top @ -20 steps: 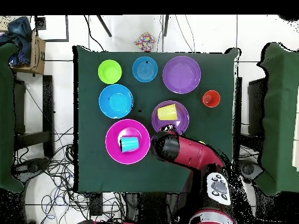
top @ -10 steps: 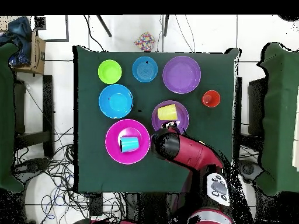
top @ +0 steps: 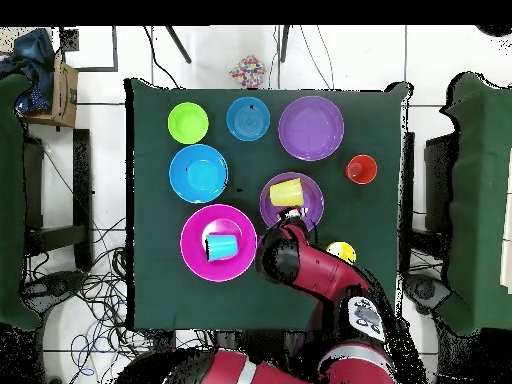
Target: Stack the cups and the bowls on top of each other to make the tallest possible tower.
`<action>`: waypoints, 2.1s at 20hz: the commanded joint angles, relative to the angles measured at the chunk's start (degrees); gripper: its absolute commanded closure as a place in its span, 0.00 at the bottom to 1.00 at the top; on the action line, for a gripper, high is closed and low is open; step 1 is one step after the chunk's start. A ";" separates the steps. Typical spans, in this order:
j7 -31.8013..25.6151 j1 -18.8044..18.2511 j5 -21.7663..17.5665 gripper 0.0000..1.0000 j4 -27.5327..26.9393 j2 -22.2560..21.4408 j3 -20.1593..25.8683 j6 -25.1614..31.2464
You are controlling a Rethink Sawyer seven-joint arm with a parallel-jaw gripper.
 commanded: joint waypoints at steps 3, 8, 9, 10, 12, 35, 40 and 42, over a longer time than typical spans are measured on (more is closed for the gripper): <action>13.06 -1.09 2.44 0.00 4.83 5.58 7.16 -8.10; 10.69 -1.24 2.95 0.00 4.95 4.70 7.11 -5.49; 10.38 -0.93 3.29 0.00 4.87 4.40 6.82 -4.76; 10.07 -0.61 3.62 0.00 4.78 4.10 6.53 -4.03; 9.52 0.14 4.26 0.00 4.53 3.67 5.87 -2.97; 4.40 3.20 3.87 0.00 -3.34 -2.57 0.04 19.95; 5.79 4.15 4.16 0.00 -2.86 -2.00 -0.78 18.42; 6.42 5.66 4.37 0.00 -2.46 -1.43 -2.21 19.16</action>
